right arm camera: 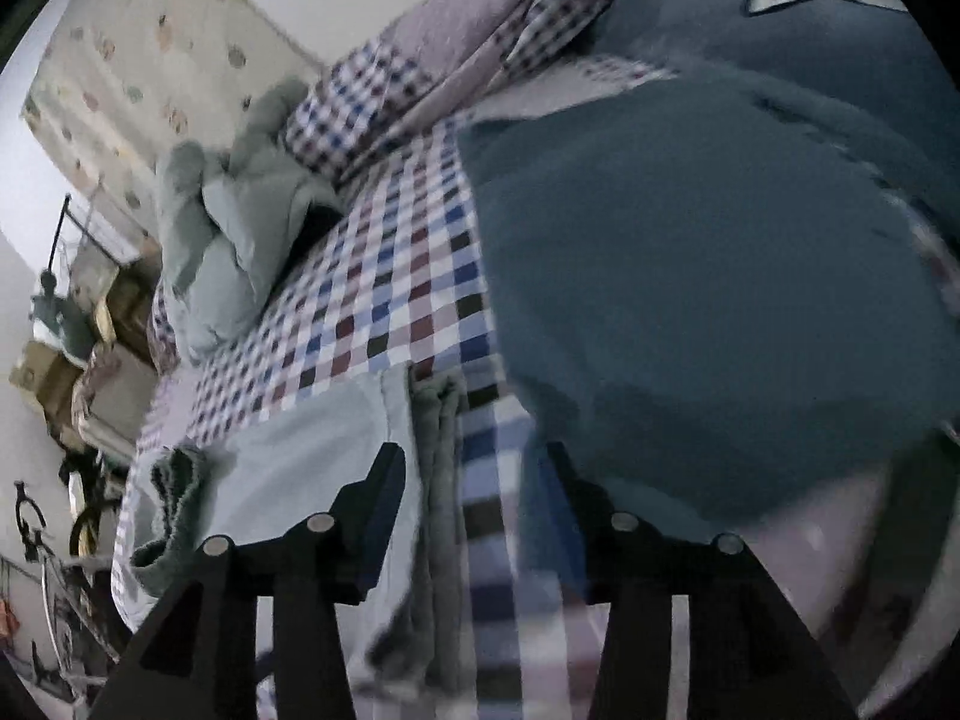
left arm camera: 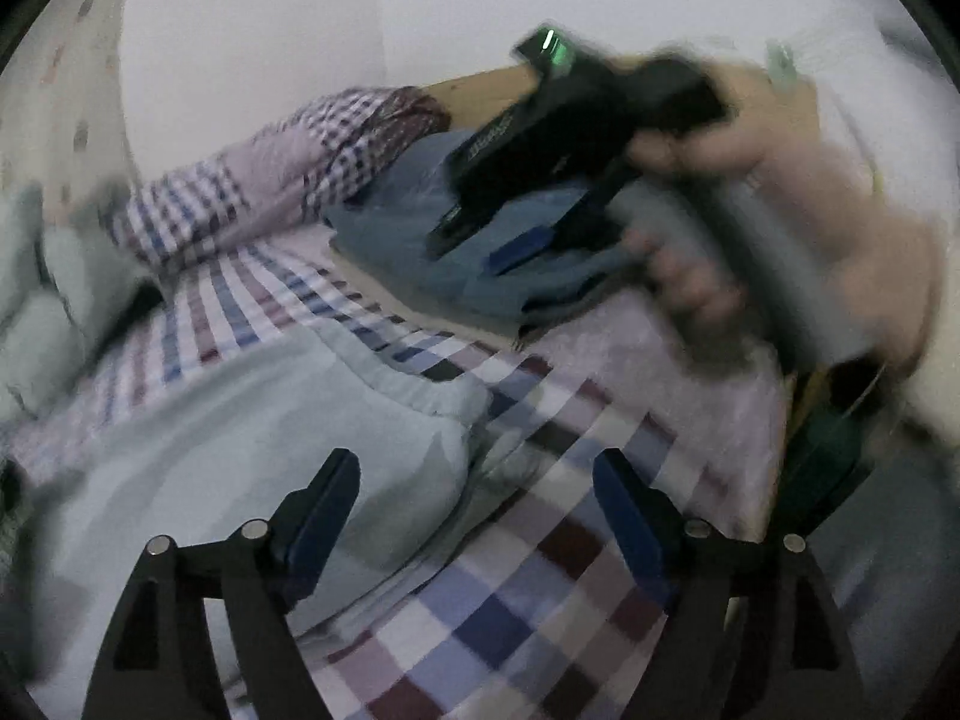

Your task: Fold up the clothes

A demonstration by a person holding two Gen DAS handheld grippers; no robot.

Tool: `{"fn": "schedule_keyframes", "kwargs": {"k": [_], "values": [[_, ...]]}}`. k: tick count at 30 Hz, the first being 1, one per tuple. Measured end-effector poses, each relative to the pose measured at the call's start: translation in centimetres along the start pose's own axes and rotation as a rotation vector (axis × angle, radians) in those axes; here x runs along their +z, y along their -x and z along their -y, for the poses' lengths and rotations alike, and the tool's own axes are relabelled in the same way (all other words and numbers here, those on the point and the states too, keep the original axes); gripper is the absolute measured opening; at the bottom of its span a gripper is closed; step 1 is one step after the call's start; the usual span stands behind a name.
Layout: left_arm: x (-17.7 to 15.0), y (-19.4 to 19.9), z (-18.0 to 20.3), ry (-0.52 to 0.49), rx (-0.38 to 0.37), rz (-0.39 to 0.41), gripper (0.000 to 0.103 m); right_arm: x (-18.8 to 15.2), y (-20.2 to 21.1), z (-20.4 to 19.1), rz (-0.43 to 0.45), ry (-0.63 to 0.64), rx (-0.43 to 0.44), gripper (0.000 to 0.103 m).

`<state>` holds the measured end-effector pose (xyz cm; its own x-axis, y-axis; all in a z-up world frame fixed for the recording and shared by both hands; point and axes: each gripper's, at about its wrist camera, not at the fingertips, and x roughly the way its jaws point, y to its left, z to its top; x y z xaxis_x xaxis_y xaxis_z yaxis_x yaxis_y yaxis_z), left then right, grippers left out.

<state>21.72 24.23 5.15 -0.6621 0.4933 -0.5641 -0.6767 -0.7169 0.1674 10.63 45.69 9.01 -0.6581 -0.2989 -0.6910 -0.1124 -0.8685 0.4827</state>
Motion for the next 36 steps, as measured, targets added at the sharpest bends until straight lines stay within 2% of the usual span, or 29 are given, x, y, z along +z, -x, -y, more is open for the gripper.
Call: {"fn": "schedule_keyframes", "kwargs": {"k": [4, 8, 9, 13, 16, 18, 26, 33, 36], "values": [[-0.1, -1.7, 0.8, -0.072, 0.072, -0.021, 0.083, -1.1, 3.1, 1.4, 0.068, -0.039, -0.001, 0.053], [0.1, -4.2, 2.3, -0.160, 0.111, -0.085, 0.080, -1.3, 3.8, 3.0, 0.070, -0.076, 0.006, 0.056], [0.2, -4.7, 2.2, -0.163, 0.107, -0.091, 0.075, -1.3, 3.7, 3.4, 0.066, -0.090, 0.005, 0.056], [0.9, -5.7, 1.2, -0.140, 0.083, -0.112, 0.038, -1.3, 3.3, 4.5, 0.048, -0.129, 0.045, 0.057], [1.4, -4.5, 0.3, -0.092, 0.079, -0.074, 0.024, -1.4, 2.1, 4.4, 0.009, -0.127, 0.092, 0.064], [1.8, -3.4, -0.7, -0.043, 0.065, -0.040, 0.021, -1.4, 1.0, 4.3, -0.025, -0.140, 0.158, 0.069], [2.9, -0.7, -5.0, 0.159, 0.015, 0.041, 0.020, -1.2, -2.7, 2.3, -0.166, -0.236, 0.392, 0.076], [2.8, 0.6, -8.0, 0.278, -0.021, 0.087, 0.020, -3.3, -6.3, -0.1, -0.284, -0.280, 0.381, 0.076], [2.5, 0.6, -8.1, 0.285, -0.032, 0.087, 0.020, -3.3, -8.0, -0.6, -0.288, -0.315, 0.387, 0.076]]}}
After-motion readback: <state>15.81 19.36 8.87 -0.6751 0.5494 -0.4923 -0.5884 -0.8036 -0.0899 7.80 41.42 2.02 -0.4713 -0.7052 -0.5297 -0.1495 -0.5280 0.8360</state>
